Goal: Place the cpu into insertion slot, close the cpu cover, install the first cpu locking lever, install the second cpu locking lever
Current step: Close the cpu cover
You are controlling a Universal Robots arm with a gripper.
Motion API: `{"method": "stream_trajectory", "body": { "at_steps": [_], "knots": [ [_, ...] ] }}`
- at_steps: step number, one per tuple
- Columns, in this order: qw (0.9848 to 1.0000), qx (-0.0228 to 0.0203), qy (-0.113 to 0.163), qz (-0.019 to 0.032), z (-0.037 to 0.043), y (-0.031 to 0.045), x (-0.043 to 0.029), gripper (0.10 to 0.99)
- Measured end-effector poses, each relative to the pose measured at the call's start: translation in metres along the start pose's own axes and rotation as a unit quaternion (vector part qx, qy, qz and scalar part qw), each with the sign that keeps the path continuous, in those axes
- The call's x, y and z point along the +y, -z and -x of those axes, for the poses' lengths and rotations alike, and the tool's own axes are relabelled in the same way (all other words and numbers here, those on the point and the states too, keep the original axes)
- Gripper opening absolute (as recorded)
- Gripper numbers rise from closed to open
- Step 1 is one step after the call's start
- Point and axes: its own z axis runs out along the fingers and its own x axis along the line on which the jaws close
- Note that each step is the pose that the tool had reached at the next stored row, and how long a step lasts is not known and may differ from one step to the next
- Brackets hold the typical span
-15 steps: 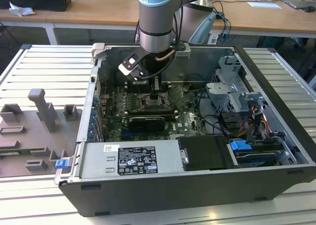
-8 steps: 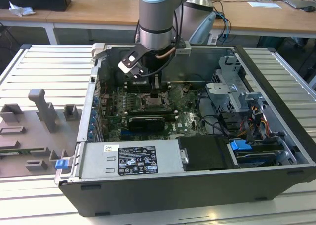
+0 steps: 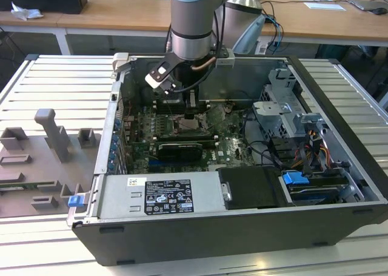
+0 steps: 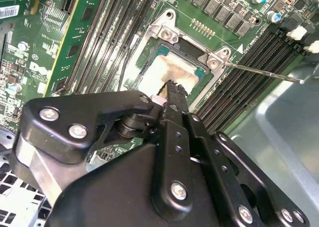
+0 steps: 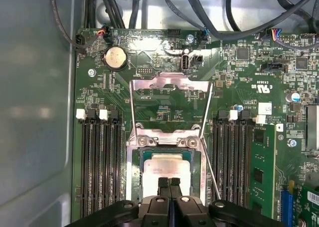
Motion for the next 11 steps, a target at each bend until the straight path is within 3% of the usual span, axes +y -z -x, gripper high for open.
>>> {"method": "stream_trajectory", "body": {
  "at_steps": [1,2,4,8,11],
  "knots": [
    [1.0,0.0007,0.0,-0.0043,0.0002,0.0006,0.006,0.106],
    [1.0,0.0007,0.0,-0.0072,0.0002,0.0072,0.0066,0.106],
    [1.0,0.0007,0.0,-0.0072,0.0001,0.0238,0.0073,0.106],
    [1.0,0.0008,0.0,-0.0072,0.0,0.0262,0.0075,0.106],
    [1.0,0.0004,0.0,-0.0072,0.0001,0.0259,0.0117,0.106]
  ]
}}
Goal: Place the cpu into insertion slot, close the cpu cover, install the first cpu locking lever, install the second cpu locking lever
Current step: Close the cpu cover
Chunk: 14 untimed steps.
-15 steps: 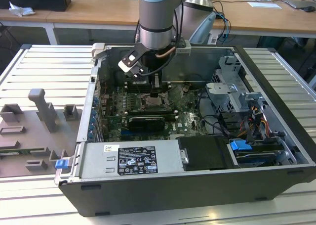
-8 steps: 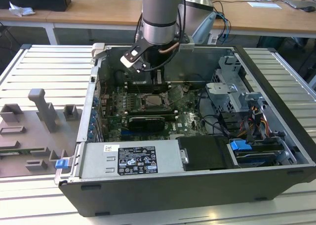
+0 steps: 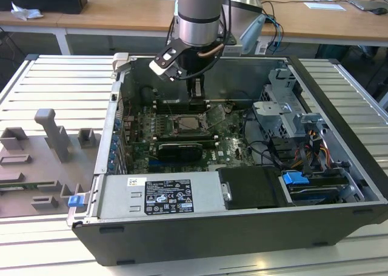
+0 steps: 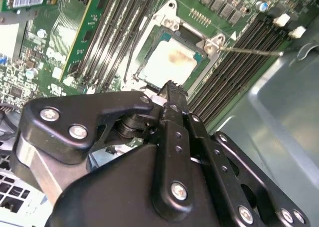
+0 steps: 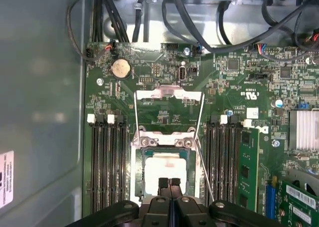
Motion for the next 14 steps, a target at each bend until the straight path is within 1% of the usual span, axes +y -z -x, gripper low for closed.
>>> {"method": "stream_trajectory", "body": {
  "at_steps": [3,10,11,12,14],
  "knots": [
    [1.0,-0.0009,0.0,0.0001,0.0,-0.0001,0.0026,0.106],
    [1.0,-0.0042,0.0,0.0001,0.0,0.0019,0.0038,0.106],
    [1.0,-0.0044,0.0,0.0,0.0001,0.002,0.0068,0.106],
    [1.0,-0.0044,0.0,0.0,0.0002,0.0018,0.0125,0.106],
    [1.0,-0.0044,0.0,0.0001,0.0003,0.0016,0.0188,0.106]
  ]
}}
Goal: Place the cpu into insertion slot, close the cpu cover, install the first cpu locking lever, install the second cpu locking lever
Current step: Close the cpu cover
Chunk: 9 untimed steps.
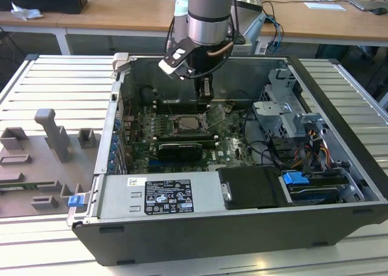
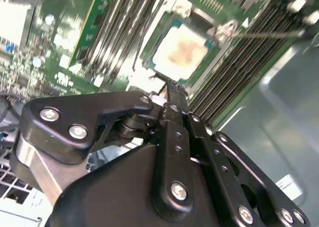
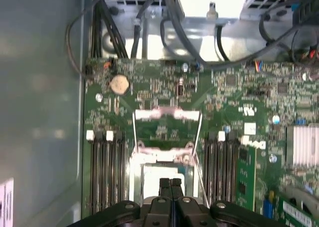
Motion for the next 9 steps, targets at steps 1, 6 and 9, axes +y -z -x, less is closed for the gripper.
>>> {"method": "stream_trajectory", "body": {
  "at_steps": [1,6,9],
  "knots": [
    [1.0,-0.0002,0.0,-0.0001,0.0,0.0004,0.0015,0.106],
    [1.0,0.0,0.0,0.0,0.0001,0.0076,0.0061,0.106],
    [1.0,-0.0001,0.0,-0.0003,0.0003,0.0073,0.0189,0.106]
  ]
}}
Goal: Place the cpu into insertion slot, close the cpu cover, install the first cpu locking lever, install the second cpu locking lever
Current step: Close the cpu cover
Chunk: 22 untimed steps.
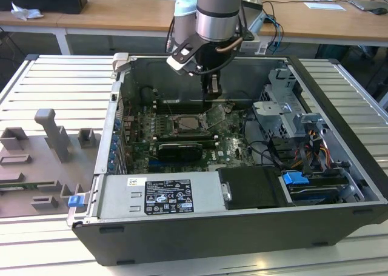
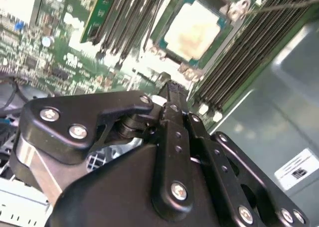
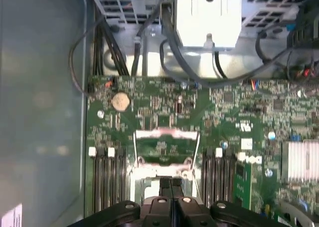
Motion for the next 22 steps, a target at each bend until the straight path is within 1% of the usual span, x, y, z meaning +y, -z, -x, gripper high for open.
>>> {"method": "stream_trajectory", "body": {
  "at_steps": [1,2,8,12,13,15,19,22],
  "knots": [
    [1.0,0.0002,0.007,-0.0001,0.0001,-0.0007,0.0078,0.106],
    [0.9999,0.0005,0.011,0.0,0.0001,-0.0017,0.0114,0.106],
    [0.9999,0.0003,0.011,-0.0001,0.0004,-0.0046,0.0238,0.106],
    [0.9999,0.0003,0.011,0.0,0.0005,-0.0058,0.0305,0.106],
    [0.9999,0.0003,0.011,-0.0001,0.0005,-0.0063,0.0333,0.106],
    [0.9999,0.0003,0.011,0.0,0.0005,-0.0069,0.0355,0.106],
    [0.9999,0.0003,0.011,-0.0001,0.0005,-0.0077,0.0363,0.106],
    [0.9999,0.0004,0.011,0.0,0.0005,-0.008,0.0395,0.106]
  ]
}}
